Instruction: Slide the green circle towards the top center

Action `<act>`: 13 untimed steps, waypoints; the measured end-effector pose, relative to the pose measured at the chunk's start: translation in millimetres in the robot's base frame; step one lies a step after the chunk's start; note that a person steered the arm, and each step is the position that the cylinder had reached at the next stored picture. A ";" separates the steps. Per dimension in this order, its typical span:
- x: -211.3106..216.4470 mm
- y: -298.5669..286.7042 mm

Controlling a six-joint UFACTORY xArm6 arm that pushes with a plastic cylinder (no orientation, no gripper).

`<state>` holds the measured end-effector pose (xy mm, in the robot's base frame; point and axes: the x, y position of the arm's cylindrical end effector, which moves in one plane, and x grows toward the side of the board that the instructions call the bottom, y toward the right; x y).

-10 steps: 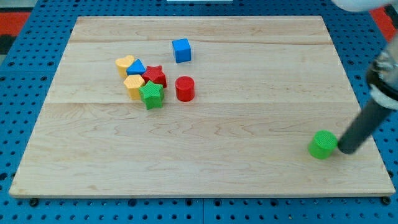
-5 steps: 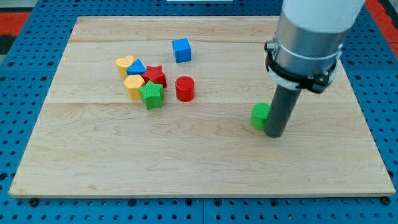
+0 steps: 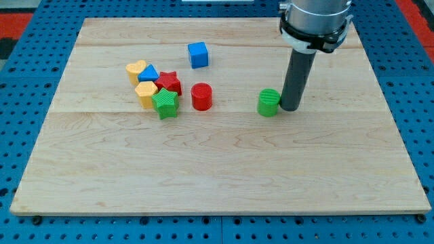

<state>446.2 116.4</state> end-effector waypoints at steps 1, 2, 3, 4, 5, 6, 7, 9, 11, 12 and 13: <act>18.5 -36.4; -33.1 -47.4; -79.7 -33.1; -106.1 -29.5; -107.8 -21.5; -116.6 -15.9; -145.5 -10.9; -190.2 11.3; -224.5 40.4; -206.8 -32.1; -206.2 -104.7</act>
